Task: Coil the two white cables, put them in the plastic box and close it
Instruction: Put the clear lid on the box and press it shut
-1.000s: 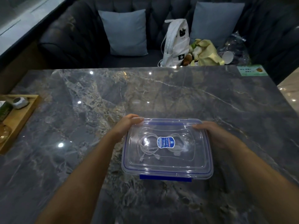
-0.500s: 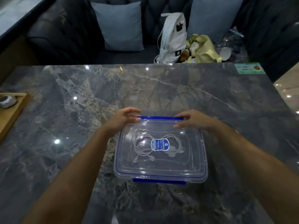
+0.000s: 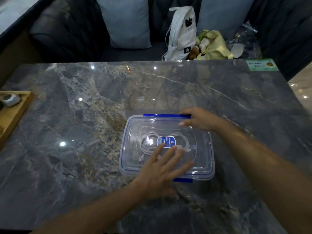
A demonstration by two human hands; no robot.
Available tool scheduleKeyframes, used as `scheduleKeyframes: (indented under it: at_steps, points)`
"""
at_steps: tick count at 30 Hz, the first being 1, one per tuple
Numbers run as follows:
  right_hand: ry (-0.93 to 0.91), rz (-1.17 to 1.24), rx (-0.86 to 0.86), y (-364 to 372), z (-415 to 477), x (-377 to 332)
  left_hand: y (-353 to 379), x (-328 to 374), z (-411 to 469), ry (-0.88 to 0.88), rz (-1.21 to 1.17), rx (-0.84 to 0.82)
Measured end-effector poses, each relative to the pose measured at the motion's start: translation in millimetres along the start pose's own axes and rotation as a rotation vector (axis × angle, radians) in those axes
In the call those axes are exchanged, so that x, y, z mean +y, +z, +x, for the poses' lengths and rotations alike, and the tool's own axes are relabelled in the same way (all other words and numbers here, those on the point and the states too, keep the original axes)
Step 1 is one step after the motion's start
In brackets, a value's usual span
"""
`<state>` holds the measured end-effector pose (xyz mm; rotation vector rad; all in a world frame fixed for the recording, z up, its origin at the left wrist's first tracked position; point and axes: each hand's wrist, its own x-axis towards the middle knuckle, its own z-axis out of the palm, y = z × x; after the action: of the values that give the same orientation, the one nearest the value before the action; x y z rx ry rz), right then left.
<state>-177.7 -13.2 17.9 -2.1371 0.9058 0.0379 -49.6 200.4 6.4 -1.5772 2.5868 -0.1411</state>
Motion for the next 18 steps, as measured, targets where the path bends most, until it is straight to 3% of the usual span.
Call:
scheduleKeyframes:
  at_steps: [10,18]
  points:
    - [0.049,-0.030,0.060,9.2,-6.8,-4.5,5.4,1.6,-6.6,0.074,-0.008,-0.081]
    - [0.045,-0.019,0.223,18.6,-7.4,-6.6,4.2,-0.4,-6.3,0.078,-0.013,0.127]
